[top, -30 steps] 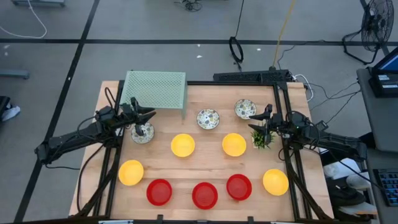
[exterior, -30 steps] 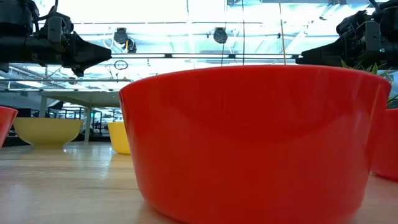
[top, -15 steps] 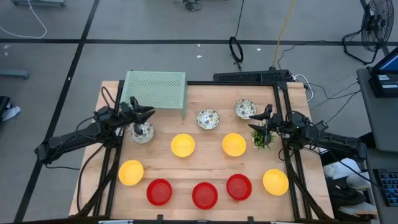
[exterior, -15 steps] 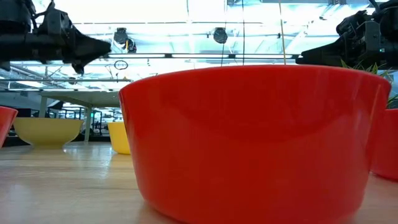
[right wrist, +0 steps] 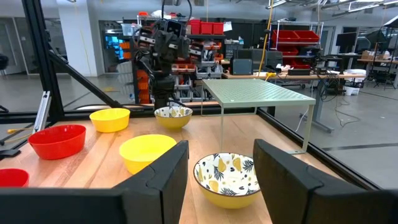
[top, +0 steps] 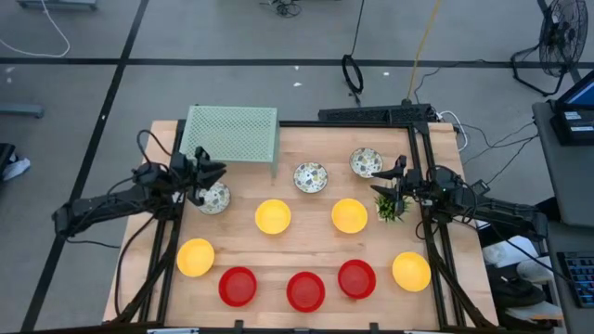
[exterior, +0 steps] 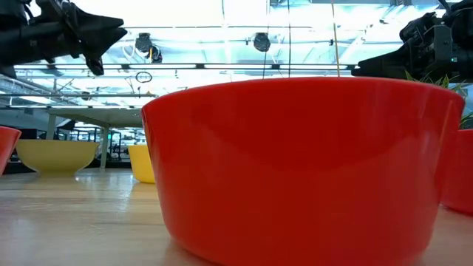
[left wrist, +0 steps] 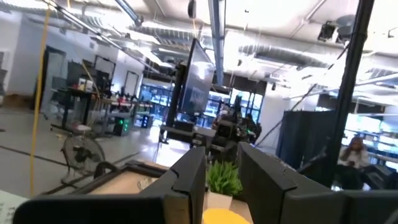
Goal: Pick & Place Mini bowls
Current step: Put the white bowl on the shelf
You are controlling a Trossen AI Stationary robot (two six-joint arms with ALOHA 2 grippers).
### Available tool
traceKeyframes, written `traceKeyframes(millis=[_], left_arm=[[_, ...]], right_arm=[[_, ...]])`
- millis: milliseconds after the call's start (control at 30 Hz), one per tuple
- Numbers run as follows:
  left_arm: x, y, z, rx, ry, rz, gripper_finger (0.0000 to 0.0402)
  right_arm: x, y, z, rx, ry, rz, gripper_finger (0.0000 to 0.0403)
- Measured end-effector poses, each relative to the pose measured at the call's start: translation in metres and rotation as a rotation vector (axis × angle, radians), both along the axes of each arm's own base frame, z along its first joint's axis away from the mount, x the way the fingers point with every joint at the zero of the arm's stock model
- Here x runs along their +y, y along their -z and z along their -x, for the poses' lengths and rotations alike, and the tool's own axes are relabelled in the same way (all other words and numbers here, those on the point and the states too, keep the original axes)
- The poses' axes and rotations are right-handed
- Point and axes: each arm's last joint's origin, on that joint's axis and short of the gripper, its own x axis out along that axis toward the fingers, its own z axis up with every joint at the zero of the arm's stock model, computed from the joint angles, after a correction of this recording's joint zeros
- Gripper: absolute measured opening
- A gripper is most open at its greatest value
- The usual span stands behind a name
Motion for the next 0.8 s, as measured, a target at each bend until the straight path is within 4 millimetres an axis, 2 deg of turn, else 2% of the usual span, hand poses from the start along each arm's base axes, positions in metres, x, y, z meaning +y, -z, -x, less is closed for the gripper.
traceKeyframes(millis=[333,567,800], left_arm=[[-0.001,-0.021,-0.004,0.014,-0.086,-0.14,0.0104],[0.004,-0.037,-0.018,0.145,-0.099,-0.188,0.0159],[0.005,-0.05,-0.045,0.328,-0.031,-0.131,0.0206]], right_arm=[[0.0,0.0,0.0,-0.001,0.0,0.0,0.0171],[0.0,0.0,0.0,0.0,0.0,0.0,0.0171],[0.0,0.0,0.0,-0.001,0.0,0.0,0.0171]])
